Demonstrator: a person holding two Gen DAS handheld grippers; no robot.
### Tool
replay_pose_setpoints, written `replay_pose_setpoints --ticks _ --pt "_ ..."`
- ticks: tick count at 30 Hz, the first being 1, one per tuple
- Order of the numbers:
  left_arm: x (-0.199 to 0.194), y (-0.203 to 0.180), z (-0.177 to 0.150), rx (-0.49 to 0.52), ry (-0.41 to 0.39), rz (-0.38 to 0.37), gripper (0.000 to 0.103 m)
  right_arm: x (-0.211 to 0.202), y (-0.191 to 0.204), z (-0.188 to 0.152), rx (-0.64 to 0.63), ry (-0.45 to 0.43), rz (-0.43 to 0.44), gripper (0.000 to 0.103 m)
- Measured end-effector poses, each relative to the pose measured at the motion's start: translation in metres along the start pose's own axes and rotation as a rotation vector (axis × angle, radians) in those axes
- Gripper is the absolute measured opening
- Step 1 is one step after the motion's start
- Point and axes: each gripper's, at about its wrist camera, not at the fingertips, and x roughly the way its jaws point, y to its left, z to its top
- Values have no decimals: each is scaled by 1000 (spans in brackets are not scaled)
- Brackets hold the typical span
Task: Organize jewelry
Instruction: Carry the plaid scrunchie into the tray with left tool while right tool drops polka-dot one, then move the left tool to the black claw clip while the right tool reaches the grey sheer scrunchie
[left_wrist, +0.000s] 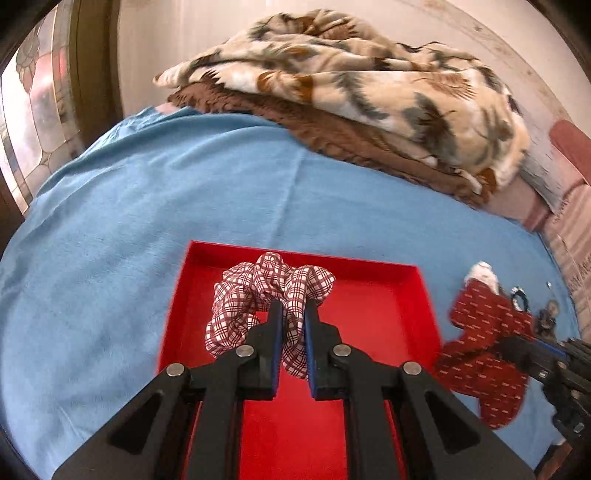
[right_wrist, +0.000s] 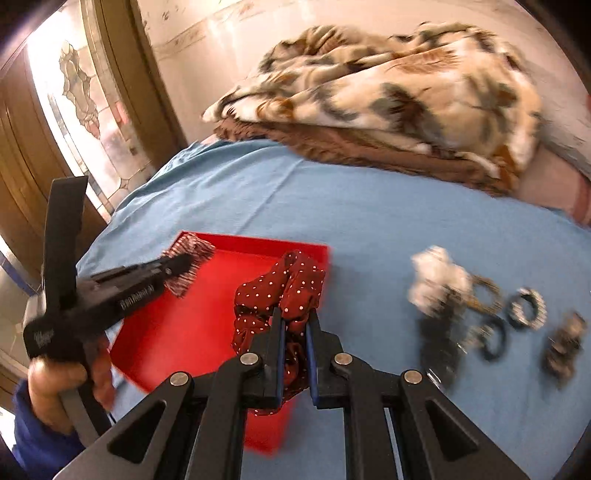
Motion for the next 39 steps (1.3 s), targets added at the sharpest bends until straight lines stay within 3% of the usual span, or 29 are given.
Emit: replay_pose_setpoints --ticks 8,10,12,16,17,21,28,34,39 --pt "29 17 3 -36 46 -31 14 79 9 24 -8 88 -61 12" --pt "32 13 3 -17 36 -2 20 85 6 24 -6 97 -67 14" --pt "33 10 2 -6 33 15 33 87 6 23 -9 98 -73 14" --pt "25 13 3 -19 7 -3 44 84 5 24 -9 85 -61 40" --pt "22 14 3 -22 -5 -3 50 80 6 25 -18 73 -68 46" --pt "2 16 -1 -37 -76 6 59 54 4 21 -38 32 -71 48" --pt "-34 6 -19 -55 -144 -18 59 -13 -39 -19 6 -27 -76 61" --pt "-67 -34 -34 -12 -174 -78 59 -82 -132 -82 140 -52 -167 62" --pt "-75 -87 -40 20 -117 -179 63 -115 -203 -116 224 -57 -284 62"
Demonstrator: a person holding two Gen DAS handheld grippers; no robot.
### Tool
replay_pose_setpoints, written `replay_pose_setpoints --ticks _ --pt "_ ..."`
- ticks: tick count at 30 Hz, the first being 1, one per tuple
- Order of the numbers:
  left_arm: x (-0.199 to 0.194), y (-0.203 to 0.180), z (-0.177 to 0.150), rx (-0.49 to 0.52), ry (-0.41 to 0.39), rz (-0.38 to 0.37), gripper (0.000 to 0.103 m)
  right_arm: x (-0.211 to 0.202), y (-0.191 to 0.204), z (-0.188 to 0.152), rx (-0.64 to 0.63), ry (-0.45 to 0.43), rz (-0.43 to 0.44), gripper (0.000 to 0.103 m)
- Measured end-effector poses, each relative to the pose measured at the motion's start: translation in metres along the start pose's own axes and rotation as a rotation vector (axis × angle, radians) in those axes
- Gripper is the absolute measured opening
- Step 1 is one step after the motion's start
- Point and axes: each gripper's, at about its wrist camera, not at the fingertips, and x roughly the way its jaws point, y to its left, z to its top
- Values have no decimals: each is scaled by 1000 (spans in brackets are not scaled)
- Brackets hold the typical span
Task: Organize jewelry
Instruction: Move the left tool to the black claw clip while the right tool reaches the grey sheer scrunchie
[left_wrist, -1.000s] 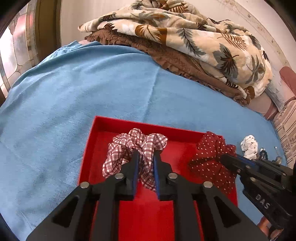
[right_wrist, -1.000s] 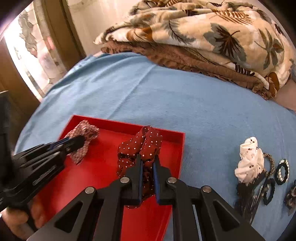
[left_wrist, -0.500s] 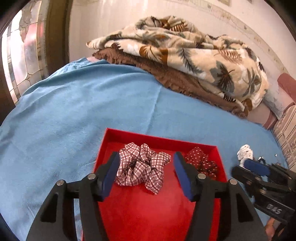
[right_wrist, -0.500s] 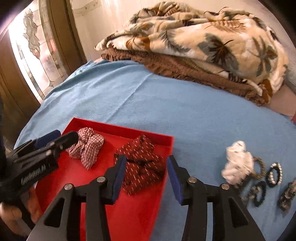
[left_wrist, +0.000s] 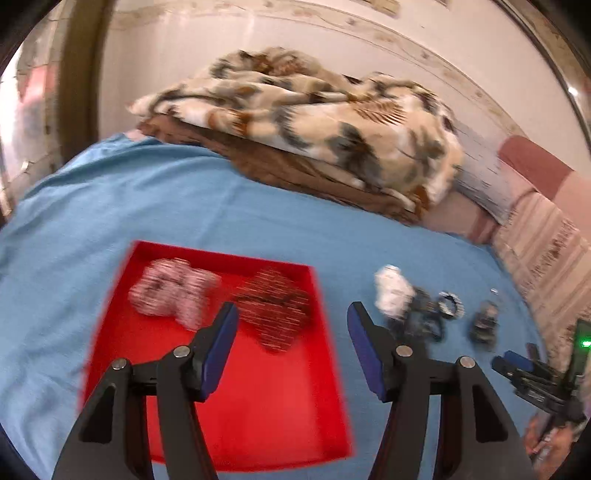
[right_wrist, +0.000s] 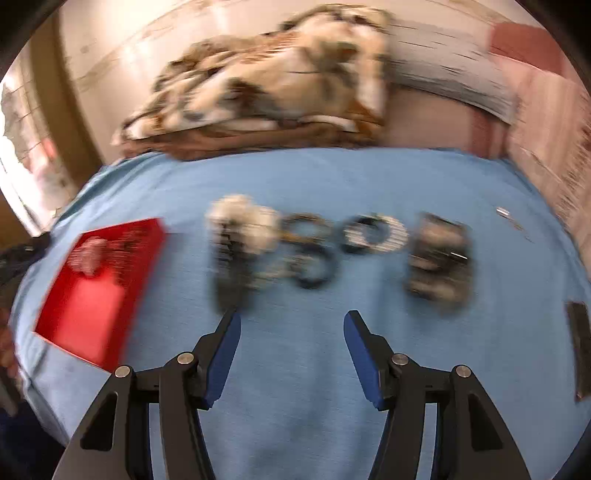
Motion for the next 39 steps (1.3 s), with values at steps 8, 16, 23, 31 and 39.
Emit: replay_pose_setpoints --ticks 8,16,23,31,39 --pt "47 -84 -18 78 116 -45 67 -4 -79 -10 142 -38 -29 66" --pt "103 -129 -30 150 204 3 67 12 -107 3 200 -71 -14 78" --pt "143 -158 -36 210 252 -3 67 48 -128 18 275 -52 11 78" --pt "176 -173 -48 221 304 -4 67 73 -146 14 355 -36 59 78" --pt "181 -175 -55 220 305 0 66 78 -145 16 350 -43 94 49"
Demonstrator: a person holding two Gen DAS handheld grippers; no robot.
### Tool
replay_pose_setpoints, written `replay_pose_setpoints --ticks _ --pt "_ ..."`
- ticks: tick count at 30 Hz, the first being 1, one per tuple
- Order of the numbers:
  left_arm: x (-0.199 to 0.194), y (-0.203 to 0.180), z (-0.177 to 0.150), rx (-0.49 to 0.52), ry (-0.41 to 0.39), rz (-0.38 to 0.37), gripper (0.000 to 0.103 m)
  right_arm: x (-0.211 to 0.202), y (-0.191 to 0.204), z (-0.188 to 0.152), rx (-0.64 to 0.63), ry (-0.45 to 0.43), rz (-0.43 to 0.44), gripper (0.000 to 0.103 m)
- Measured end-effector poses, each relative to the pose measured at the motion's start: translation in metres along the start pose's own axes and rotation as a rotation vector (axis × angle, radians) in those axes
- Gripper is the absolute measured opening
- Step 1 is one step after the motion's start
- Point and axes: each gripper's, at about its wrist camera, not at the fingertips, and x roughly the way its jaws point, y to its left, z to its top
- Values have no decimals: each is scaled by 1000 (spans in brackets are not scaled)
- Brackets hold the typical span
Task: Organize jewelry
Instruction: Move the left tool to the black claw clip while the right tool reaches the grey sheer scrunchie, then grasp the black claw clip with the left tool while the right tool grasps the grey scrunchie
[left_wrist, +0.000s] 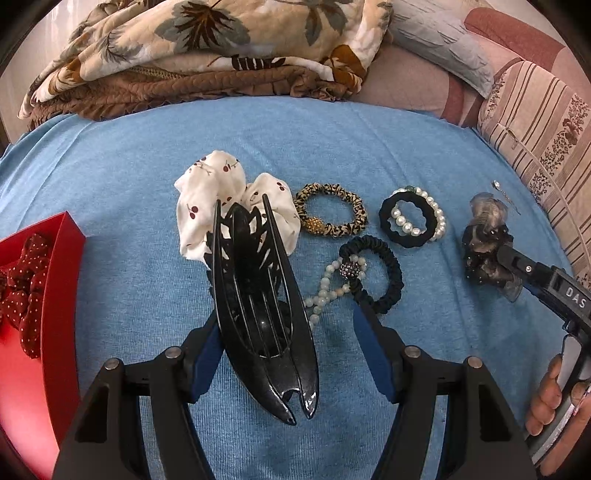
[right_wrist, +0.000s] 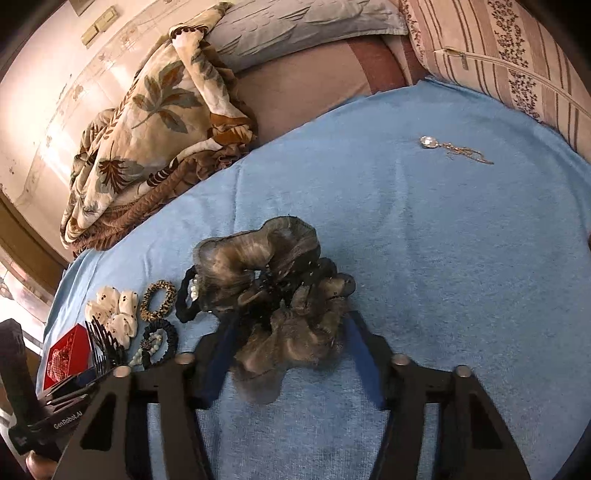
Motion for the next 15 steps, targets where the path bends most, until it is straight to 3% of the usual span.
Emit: replay_pose_setpoints --ticks 1,3,5,15 --pt "-1 0 0 -5 -3 -3 63 1 1 0 -1 4 5 36" --pt "-4 0 -1 -4 -4 13 38 1 1 1 5 5 14 27" --pt "-9 1 -2 -4 1 -12 38 -2 1 1 11 2 29 13" --pt "-67 -6 -20 17 -79 -69 38 -46 10 -6 14 -81 29 9"
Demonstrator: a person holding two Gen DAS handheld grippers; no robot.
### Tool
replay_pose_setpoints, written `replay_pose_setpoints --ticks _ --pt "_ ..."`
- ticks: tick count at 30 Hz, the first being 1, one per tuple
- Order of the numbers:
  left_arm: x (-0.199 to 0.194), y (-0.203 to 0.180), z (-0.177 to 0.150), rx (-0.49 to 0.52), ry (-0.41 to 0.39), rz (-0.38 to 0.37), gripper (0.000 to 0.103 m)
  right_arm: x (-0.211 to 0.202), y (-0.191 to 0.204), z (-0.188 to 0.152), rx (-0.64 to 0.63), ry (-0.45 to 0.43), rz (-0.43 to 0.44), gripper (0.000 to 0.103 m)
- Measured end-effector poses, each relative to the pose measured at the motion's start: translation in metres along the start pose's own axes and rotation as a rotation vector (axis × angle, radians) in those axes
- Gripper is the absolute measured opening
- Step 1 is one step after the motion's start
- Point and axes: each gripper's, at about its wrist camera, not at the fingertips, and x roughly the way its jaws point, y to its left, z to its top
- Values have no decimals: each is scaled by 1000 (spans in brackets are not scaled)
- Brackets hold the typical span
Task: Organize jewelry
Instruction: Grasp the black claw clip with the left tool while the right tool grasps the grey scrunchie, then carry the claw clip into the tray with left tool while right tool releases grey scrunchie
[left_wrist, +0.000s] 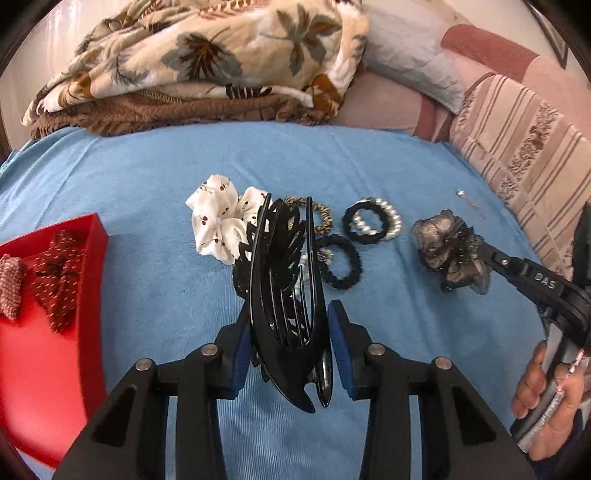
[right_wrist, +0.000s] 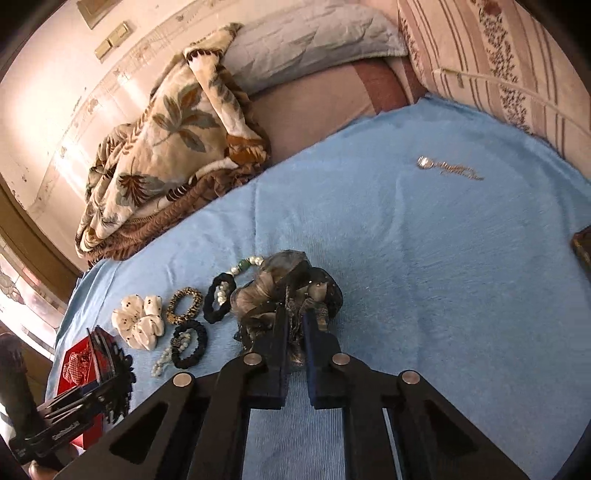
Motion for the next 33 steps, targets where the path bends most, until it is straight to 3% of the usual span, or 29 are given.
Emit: replay_pose_setpoints --ticks 7,15,27,33 --pt "-52 14 -19 0 -58 -6 38 -33 15 -15 -5 -19 45 8" --pt "-100 78 -44 -62 -91 149 38 -55 59 -43 -73 24 117 8" --pt "-133 201 -73 -229 -96 388 38 -42 174 -80 -248 143 244 9" --pt "-128 254 -87 -365 -45 397 38 -21 245 -100 -313 221 342 9"
